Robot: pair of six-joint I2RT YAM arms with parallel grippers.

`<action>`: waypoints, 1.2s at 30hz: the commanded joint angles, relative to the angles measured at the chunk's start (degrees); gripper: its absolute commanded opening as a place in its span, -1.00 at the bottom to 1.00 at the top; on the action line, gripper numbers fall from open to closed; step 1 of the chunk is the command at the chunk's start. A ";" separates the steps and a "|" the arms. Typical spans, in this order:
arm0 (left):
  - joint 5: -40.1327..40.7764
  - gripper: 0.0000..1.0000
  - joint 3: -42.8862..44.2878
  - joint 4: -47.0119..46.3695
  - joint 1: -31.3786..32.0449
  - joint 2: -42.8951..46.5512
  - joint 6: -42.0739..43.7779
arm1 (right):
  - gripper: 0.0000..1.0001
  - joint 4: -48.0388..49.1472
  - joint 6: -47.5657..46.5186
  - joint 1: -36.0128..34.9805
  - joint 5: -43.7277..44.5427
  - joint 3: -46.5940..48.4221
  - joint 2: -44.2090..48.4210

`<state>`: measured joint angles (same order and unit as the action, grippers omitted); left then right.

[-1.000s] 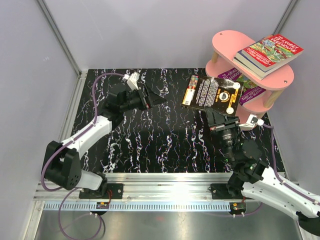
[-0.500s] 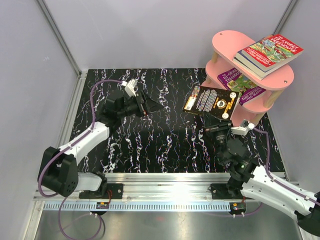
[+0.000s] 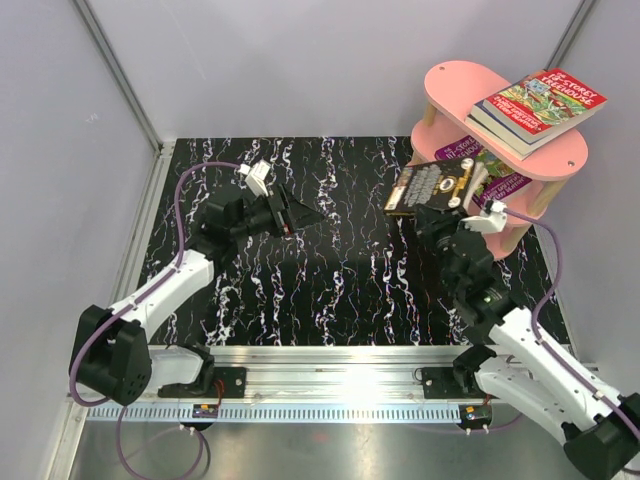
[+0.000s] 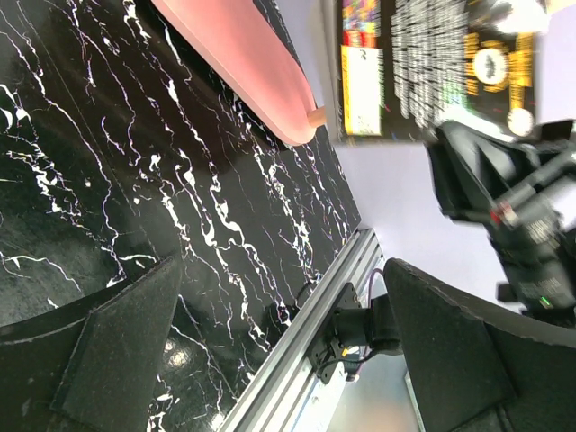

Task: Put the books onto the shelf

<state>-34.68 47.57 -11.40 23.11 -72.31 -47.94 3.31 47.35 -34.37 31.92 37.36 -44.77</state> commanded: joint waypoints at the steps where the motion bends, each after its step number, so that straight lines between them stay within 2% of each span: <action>1: -0.22 0.97 -0.20 -0.73 -0.35 1.56 1.10 | -1.00 4.16 5.28 7.27 -6.68 0.35 1.79; 6: -0.74 0.97 -0.11 -1.35 -0.35 1.03 0.57 | -1.00 13.09 15.03 12.66 -10.30 -7.63 5.56; 11: -0.39 0.97 -0.55 -0.47 -0.35 1.56 1.27 | -1.00 21.90 20.56 14.85 -7.14 -15.46 10.75; 17: -0.74 0.97 -0.73 -0.03 -0.35 1.30 1.62 | -1.00 29.63 24.62 18.98 -5.91 -20.66 13.13; 27: -0.48 0.97 -0.81 1.99 -0.35 1.83 2.68 | -1.00 42.03 31.22 27.41 -11.26 -21.46 6.82; 36: -0.31 0.97 -1.25 1.47 -0.35 1.56 2.59 | -1.00 48.27 34.30 33.40 -14.70 -19.17 -2.06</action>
<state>-34.68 47.13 -8.62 23.11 -72.05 -46.26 42.54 78.98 -2.52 18.68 15.20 -45.06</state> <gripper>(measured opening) 0.987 0.263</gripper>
